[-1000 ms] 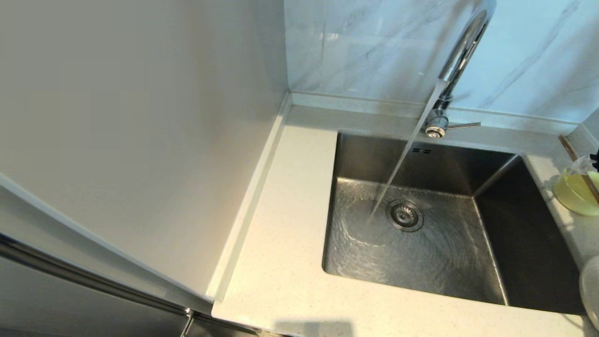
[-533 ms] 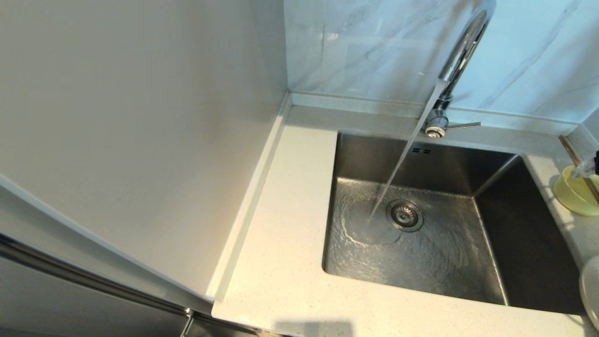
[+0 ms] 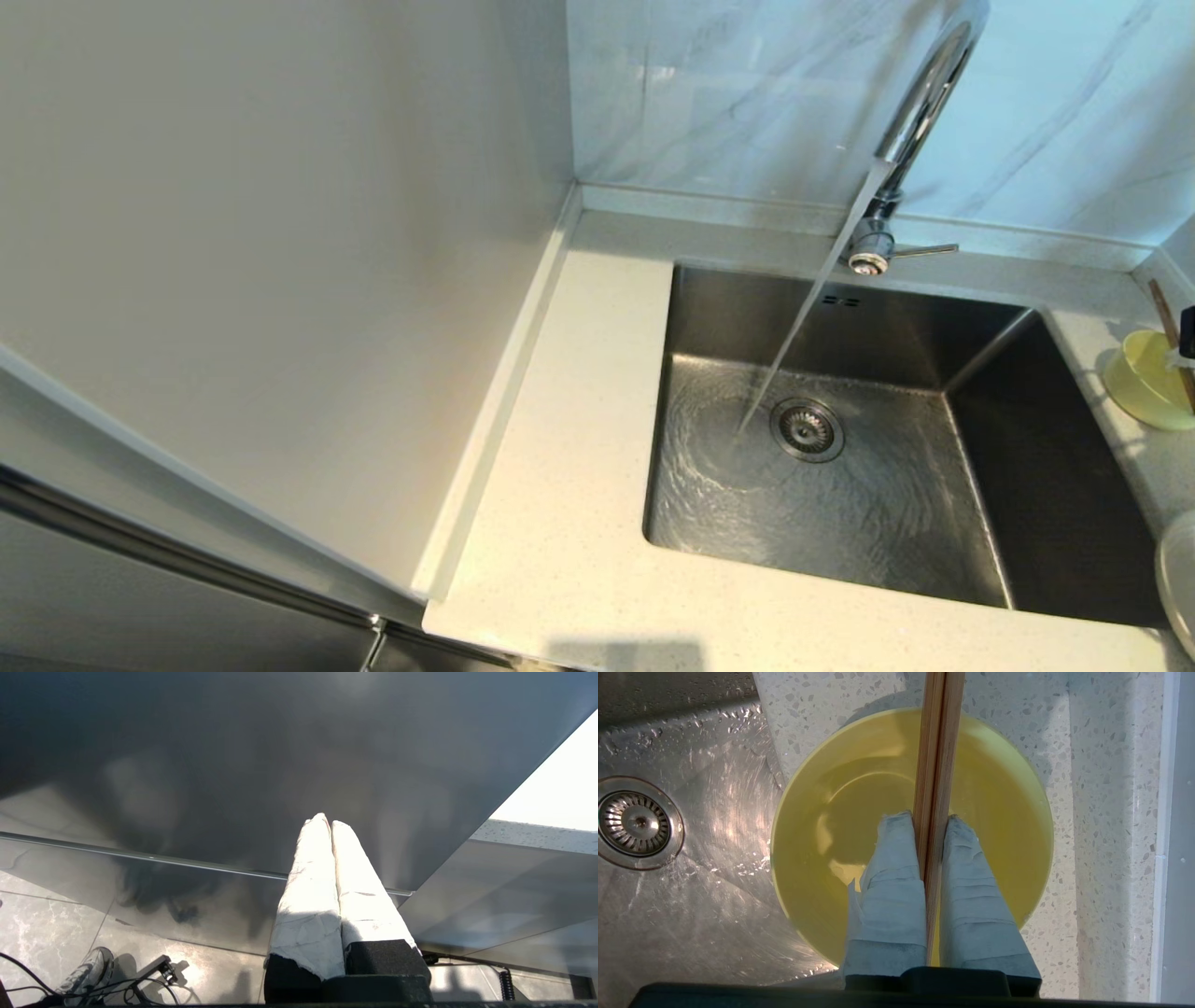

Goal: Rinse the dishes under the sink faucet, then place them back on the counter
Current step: Pick up the chopsticks

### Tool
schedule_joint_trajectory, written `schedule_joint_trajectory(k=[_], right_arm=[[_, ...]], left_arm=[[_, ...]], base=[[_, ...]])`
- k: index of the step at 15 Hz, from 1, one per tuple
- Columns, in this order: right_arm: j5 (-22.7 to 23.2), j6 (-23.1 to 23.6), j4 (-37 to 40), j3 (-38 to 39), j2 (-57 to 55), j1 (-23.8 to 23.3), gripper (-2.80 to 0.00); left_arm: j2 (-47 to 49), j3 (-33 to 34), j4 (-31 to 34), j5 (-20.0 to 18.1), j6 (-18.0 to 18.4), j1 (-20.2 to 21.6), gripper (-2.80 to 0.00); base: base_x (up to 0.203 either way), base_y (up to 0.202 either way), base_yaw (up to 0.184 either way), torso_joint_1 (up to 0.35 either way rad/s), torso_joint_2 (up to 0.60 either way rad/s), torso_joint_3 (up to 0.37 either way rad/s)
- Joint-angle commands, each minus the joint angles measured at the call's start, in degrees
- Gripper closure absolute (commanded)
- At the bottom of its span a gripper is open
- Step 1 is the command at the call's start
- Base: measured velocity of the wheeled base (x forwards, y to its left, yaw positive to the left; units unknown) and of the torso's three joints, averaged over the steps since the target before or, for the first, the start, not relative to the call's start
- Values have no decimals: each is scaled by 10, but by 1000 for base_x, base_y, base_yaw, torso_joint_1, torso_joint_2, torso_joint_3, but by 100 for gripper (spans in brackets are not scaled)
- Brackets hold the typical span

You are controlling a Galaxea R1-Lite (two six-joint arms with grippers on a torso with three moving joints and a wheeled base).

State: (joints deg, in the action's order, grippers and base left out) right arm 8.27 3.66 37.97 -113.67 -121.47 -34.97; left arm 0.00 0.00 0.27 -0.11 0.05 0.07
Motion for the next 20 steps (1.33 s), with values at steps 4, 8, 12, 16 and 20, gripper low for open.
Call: schedule_joint_trajectory(k=[4, 8, 12, 16, 20], right_arm=[[3, -1, 4, 1, 8, -2, 0], [21, -6, 10, 6, 50, -11, 0], [85, -2, 93, 14, 133, -11, 0], [164, 78, 223, 90, 235, -9, 0], [212, 223, 246, 266, 321, 2, 0]], left_arm=[[0, 0, 0, 0, 0, 0, 0], [0, 0, 0, 0, 0, 0, 0], [0, 0, 0, -1, 0, 0, 0], [0, 0, 0, 0, 0, 0, 0], [0, 0, 0, -1, 0, 0, 0]], base=[[0, 0, 0, 0, 0, 0], [0, 0, 0, 0, 0, 0], [0, 0, 0, 0, 0, 0], [0, 0, 0, 0, 0, 0], [0, 0, 0, 0, 0, 0]])
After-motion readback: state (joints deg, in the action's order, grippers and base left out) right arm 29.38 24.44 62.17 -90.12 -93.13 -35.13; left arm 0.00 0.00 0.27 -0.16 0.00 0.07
